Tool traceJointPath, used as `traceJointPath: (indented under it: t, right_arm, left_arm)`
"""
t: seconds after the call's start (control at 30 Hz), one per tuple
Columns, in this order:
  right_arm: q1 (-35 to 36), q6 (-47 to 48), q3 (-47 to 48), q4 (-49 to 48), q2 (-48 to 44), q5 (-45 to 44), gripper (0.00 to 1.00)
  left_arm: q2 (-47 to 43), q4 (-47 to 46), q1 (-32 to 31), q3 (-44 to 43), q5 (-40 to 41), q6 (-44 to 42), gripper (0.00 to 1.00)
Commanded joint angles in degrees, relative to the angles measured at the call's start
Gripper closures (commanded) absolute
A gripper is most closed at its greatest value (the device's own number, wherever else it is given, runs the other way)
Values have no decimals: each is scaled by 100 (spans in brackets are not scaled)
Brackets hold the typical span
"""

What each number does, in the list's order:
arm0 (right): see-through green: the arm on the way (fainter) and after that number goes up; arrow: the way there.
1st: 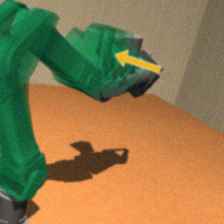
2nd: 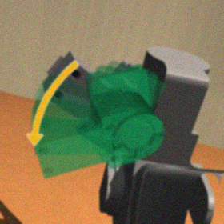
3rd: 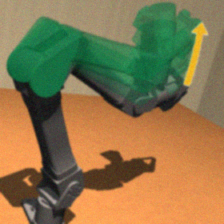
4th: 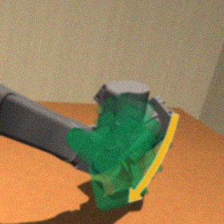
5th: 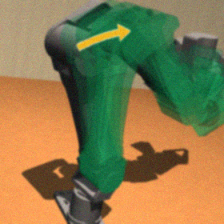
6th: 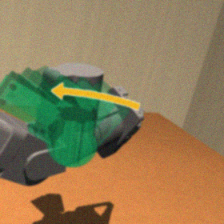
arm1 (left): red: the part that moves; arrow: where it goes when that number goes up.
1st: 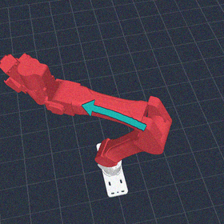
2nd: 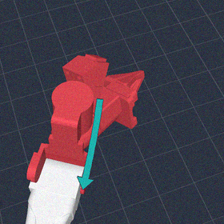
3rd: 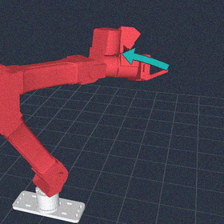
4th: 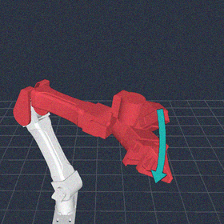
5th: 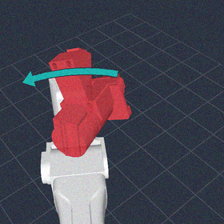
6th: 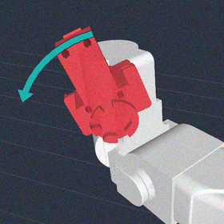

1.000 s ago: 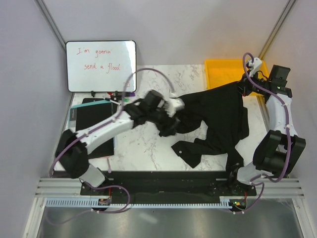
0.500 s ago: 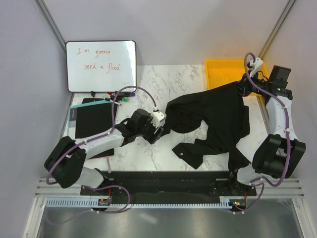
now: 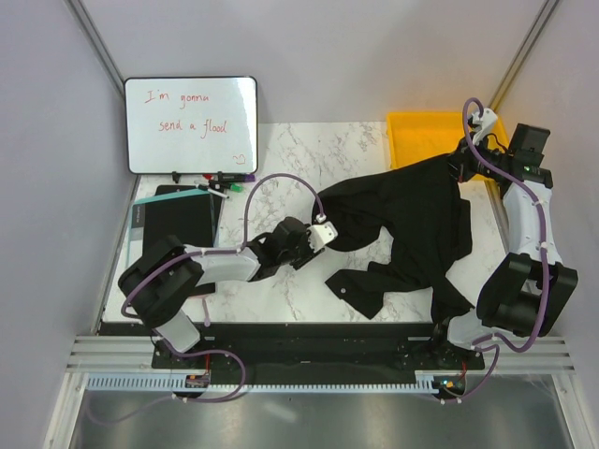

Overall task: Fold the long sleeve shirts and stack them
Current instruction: Flatten the shirt out

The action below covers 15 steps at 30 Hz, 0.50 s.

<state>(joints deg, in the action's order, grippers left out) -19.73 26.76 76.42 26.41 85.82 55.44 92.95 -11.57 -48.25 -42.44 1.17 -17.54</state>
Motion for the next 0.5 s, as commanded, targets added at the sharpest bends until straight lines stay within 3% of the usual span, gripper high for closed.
traceJointPath:
  t: [0.0, 0.03, 0.17, 0.27, 0.47]
  right_arm:
    - [-5, -57, 110, -242, -171, 72, 100]
    - [-5, -57, 118, -242, -180, 72, 100]
    - [-5, -241, 206, -259, -232, 99, 100]
    - [-31, -469, 408, -390, -329, 90, 100]
    - [-110, -1980, 777, -1531, -821, -138, 100]
  left_arm:
    - [101, -617, 52, -230, 577, -303, 57]
    - [92, -627, 113, -248, 577, -250, 60]
    - [-48, -233, 560, -555, 437, -180, 98]
    - [-503, 505, 1034, -923, 209, -92, 98]
    - [-1603, 2149, 2116, -1995, -275, -152, 98]
